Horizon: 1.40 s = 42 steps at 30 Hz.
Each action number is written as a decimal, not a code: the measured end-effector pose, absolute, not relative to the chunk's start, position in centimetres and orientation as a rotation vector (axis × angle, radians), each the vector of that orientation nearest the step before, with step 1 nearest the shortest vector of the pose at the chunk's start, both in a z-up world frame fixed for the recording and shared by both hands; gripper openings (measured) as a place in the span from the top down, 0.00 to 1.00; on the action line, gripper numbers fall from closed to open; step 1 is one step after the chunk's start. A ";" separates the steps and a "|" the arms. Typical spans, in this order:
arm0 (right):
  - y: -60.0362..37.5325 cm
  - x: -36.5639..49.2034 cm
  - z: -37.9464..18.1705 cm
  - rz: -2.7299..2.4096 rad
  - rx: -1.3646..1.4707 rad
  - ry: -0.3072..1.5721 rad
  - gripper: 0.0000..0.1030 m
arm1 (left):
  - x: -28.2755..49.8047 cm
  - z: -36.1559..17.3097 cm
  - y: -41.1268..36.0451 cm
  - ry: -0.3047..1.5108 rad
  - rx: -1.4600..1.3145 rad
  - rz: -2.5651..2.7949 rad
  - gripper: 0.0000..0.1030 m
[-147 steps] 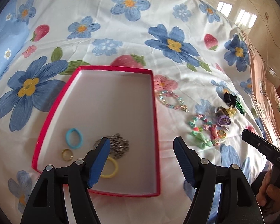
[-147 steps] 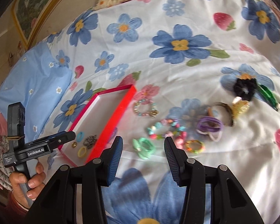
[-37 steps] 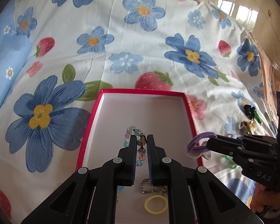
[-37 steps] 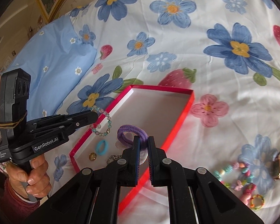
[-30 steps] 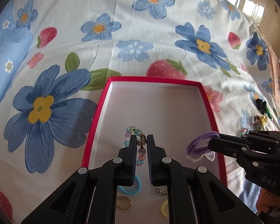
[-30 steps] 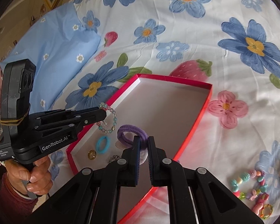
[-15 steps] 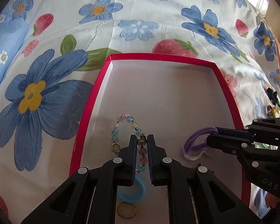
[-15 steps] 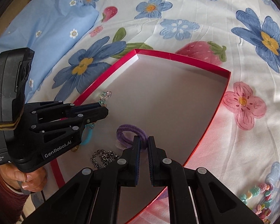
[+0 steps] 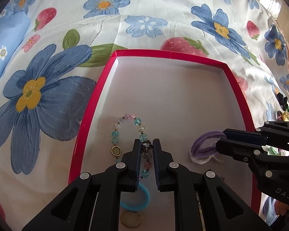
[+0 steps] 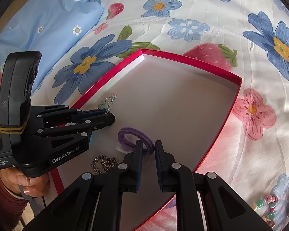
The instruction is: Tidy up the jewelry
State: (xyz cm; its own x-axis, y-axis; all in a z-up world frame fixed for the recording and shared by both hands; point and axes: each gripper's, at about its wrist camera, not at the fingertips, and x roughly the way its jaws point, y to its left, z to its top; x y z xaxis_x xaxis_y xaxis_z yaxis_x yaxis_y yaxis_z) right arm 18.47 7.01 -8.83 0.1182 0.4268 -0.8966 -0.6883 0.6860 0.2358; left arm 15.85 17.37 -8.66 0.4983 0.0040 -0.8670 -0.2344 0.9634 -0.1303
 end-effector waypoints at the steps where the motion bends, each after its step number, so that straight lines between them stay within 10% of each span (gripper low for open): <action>1: 7.0 18.5 -8.8 0.831 -0.255 1.199 0.82 | 15.8 -8.6 17.3 1.039 -0.243 0.148 0.88; 18: 2.4 17.4 -4.5 0.794 -0.087 1.088 0.61 | 13.5 -5.9 17.2 0.965 -0.310 0.162 0.67; 42: -15.1 14.7 -0.7 0.496 0.090 1.012 0.58 | 10.0 -0.8 9.3 0.907 -0.299 0.007 0.51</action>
